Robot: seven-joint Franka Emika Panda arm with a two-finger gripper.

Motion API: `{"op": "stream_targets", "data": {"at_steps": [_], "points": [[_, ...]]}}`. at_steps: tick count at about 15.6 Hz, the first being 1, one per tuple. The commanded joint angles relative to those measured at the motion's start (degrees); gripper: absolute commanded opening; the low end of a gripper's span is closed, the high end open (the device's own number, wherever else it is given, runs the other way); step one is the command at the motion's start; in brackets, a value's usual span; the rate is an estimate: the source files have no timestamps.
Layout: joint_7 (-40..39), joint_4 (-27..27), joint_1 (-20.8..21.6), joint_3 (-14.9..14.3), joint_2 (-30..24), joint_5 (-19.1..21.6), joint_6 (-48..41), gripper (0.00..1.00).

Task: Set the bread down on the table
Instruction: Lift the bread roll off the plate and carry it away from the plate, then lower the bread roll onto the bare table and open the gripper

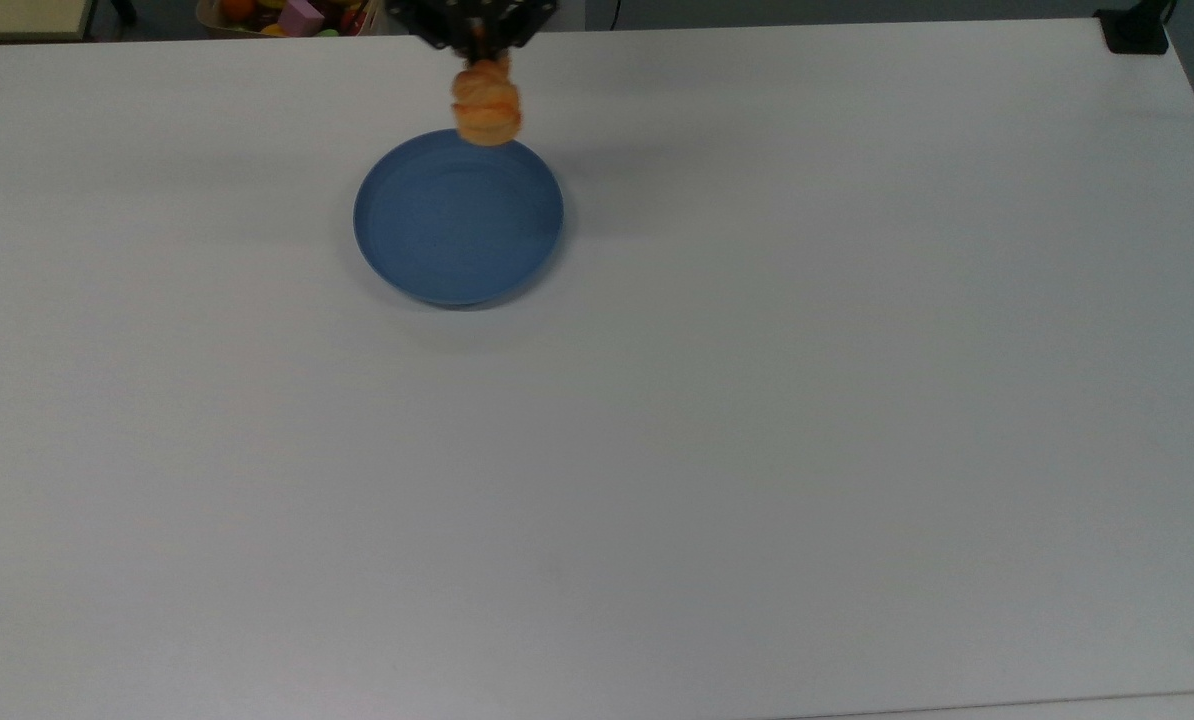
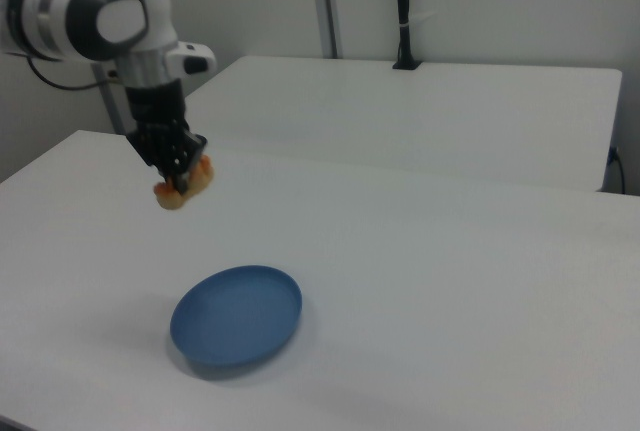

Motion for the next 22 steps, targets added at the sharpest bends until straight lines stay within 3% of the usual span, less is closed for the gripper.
{"op": "stream_targets", "data": {"at_steps": [1, 3, 7, 11, 16, 22], "points": [[9.0, 4.9, 2.2, 6.1, 0.8, 0.5, -2.2, 0.00], [13.7, 5.1, 4.6, 9.7, 1.2, 0.5, -1.3, 0.00], [17.3, 5.1, 7.8, 13.7, 3.4, 2.9, 1.8, 0.00], [23.5, 5.1, 13.1, 13.9, 7.2, 4.1, 9.5, 0.00], [27.5, 4.4, 18.9, 13.9, 15.9, 2.9, 17.9, 0.00], [35.9, 0.1, 23.2, 13.9, 22.9, -1.5, 23.7, 0.06]]}}
